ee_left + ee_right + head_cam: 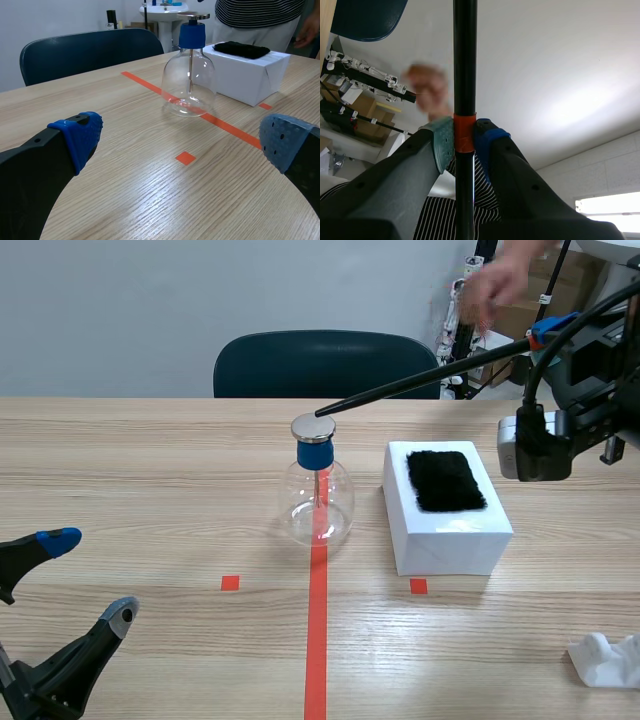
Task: Do the electroscope experiment. hold the rod still at the electroscope
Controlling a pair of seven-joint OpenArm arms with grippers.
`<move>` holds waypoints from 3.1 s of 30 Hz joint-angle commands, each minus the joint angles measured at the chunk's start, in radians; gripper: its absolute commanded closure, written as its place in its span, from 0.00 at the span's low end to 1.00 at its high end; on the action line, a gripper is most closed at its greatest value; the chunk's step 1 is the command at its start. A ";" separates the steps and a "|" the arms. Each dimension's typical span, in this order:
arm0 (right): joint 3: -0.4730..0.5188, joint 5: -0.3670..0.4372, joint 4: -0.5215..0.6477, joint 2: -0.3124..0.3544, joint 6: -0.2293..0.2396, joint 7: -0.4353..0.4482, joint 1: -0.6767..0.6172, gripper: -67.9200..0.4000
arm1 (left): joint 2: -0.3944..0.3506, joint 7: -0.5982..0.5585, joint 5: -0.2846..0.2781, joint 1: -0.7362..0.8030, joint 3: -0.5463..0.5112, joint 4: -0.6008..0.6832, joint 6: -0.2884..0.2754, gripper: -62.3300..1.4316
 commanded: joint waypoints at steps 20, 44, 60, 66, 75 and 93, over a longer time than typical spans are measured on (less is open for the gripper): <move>0.008 -0.002 0.008 0.008 -0.011 -0.012 0.026 0.99 | -0.011 -0.017 -0.008 0.000 -0.004 0.005 -0.001 0.00; 0.008 -0.003 0.008 0.008 -0.011 -0.011 0.026 0.99 | -0.011 -0.017 -0.008 0.000 -0.004 0.005 -0.001 0.00; 0.008 -0.003 0.008 0.008 -0.011 -0.011 0.026 0.99 | -0.011 -0.017 -0.008 0.000 -0.004 0.005 -0.001 0.00; 0.008 -0.003 0.008 0.008 -0.011 -0.011 0.026 0.99 | -0.011 -0.017 -0.008 0.000 -0.004 0.005 -0.001 0.00; 0.013 0.013 0.012 0.009 -0.011 -0.011 0.026 0.99 | -0.011 -0.017 -0.008 0.000 -0.004 0.005 -0.001 0.00; 0.323 0.145 0.309 0.013 -0.020 -0.001 -0.329 0.99 | -0.011 -0.017 -0.008 0.000 -0.004 0.005 -0.001 0.00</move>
